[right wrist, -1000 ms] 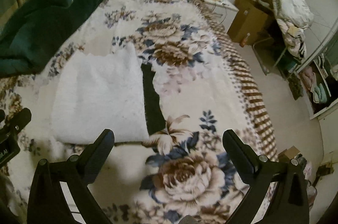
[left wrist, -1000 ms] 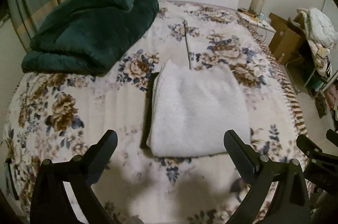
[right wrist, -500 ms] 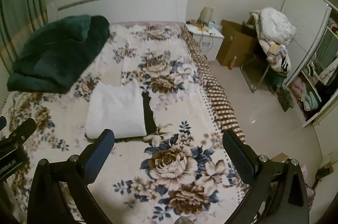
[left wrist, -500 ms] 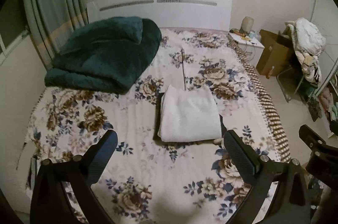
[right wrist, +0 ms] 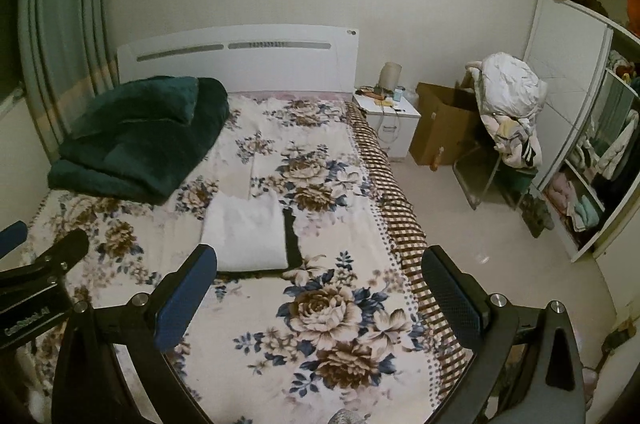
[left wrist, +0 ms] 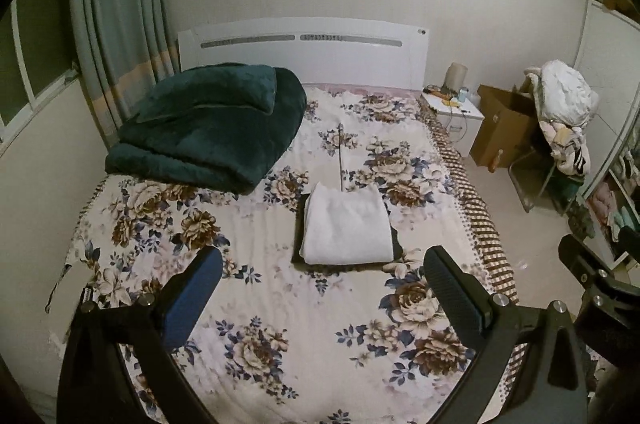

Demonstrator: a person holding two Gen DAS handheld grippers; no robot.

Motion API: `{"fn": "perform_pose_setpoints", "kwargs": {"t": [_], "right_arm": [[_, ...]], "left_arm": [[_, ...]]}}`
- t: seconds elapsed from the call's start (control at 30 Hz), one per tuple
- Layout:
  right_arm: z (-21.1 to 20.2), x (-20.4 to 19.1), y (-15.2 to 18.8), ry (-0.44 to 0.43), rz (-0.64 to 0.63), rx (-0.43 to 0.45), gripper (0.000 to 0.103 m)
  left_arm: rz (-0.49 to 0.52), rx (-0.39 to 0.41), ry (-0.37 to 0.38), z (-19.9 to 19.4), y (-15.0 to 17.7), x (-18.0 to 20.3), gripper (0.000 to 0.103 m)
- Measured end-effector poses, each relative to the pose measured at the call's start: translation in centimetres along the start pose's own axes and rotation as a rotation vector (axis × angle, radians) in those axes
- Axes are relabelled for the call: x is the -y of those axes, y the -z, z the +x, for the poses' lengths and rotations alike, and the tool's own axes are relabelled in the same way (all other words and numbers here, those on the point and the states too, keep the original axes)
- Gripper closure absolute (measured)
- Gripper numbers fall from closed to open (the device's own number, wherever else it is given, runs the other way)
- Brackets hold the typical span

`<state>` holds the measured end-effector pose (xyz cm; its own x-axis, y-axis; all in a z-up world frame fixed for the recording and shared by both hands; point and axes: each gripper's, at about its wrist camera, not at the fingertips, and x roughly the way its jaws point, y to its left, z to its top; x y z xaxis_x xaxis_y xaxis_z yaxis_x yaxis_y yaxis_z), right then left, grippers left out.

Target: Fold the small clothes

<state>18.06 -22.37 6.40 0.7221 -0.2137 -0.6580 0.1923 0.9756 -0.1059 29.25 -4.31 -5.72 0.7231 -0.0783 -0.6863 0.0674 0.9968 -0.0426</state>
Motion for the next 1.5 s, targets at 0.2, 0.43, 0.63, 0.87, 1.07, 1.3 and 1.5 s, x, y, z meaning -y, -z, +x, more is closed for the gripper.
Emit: {"fn": "perform_pose_setpoints", "kwargs": {"t": [0.2, 0.43, 0.63, 0.87, 1.07, 1.3, 1.5], "right_arm": [[-4.6, 0.7, 0.1, -0.023, 0.017, 0.029, 0.0], [-7.0, 0.9, 0.2, -0.037, 0.02, 0.034, 0.0], [-7.5, 1.1, 0.0, -0.041, 0.013, 0.035, 0.0], [-8.5, 0.8, -1.1, -0.053, 0.004, 0.041, 0.0], [-8.1, 0.5, -1.2, -0.056, 0.009, 0.038, 0.0], [-8.2, 0.4, -1.3, -0.058, 0.009, 0.043, 0.0], [-8.4, 0.8, -1.7, -0.06, 0.013, 0.048, 0.0]], "left_arm": [[0.006, 0.033, 0.0, -3.4, 0.5, 0.0, 0.0], [-0.004, 0.05, 0.01, -5.3, 1.0, -0.1, 0.0], [-0.002, 0.055, 0.012, -5.6, 1.2, -0.2, 0.0], [-0.005, 0.07, 0.009, -6.6, 1.3, -0.3, 0.0], [-0.006, 0.075, -0.008, -7.3, 0.7, -0.1, 0.0], [-0.007, 0.08, -0.011, -7.5, 0.2, 0.0, 0.0], [-0.008, 0.082, -0.015, -7.5, 0.3, 0.0, 0.0]]}}
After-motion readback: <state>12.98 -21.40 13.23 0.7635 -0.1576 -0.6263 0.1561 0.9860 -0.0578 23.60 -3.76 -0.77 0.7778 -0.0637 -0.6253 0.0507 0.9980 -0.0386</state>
